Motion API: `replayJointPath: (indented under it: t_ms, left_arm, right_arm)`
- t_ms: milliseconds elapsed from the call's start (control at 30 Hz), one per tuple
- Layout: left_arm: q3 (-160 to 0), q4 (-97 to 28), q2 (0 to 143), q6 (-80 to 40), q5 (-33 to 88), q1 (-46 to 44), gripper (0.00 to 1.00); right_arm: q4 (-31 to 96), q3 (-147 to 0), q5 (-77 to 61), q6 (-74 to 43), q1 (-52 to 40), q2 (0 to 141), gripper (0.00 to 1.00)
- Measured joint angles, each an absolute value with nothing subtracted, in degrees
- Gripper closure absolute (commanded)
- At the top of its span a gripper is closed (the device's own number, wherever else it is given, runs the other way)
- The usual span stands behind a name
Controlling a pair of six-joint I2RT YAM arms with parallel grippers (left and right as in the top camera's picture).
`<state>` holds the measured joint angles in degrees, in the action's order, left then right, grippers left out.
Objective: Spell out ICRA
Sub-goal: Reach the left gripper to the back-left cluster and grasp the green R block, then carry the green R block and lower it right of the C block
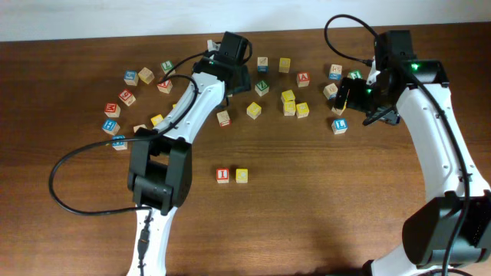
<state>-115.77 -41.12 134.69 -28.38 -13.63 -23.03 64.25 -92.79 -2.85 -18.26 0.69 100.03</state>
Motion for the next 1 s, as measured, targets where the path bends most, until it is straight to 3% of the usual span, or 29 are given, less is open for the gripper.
replayJointPath:
  t_ms: [133, 167, 300, 433, 667, 767, 867, 1000]
  left_arm:
    - [-116.03, -40.84, 135.37, -27.03, -13.52, -23.03, 0.16]
    - [-116.22, -40.66, 136.86, -26.11, -13.47, -23.03, 0.25]
    - [-116.22, -38.63, 141.45, -24.88, -13.45, -23.03, 0.25]
    - [-116.22, -37.39, 141.86, -24.67, -13.47, -22.94, 0.34]
    - [-116.22, -36.56, 142.02, -24.21, -13.52, -21.34, 0.68]
    - [-116.22, -36.53, 142.02, -24.25, -13.5, -21.39, 0.73]
    - [-116.22, -36.53, 142.02, -24.23, -13.5, -21.41, 0.68]
    - [-116.22, -36.91, 142.02, -24.23, -13.5, -21.41, 0.72]
  right_arm:
    - [64.25, -92.77, -2.85, -18.28, 0.69, 100.03, 0.02]
    - [64.23, -92.79, -2.85, -18.26, 0.69, 100.01, 0.01]
    - [64.25, -92.79, -2.85, -18.26, 0.69, 100.03, 0.02]
    - [64.23, -92.79, -2.85, -18.28, 0.69, 100.03, 0.02]
    - [64.23, -92.79, -2.85, -18.26, 0.69, 100.01, 0.02]
    - [64.23, -92.79, -2.85, -18.28, 0.69, 100.03, 0.02]
    - [64.23, -92.79, -2.85, -18.26, 0.69, 100.01, 0.02]
    - [64.23, -92.79, -2.87, -18.26, 0.69, 100.03, 0.02]
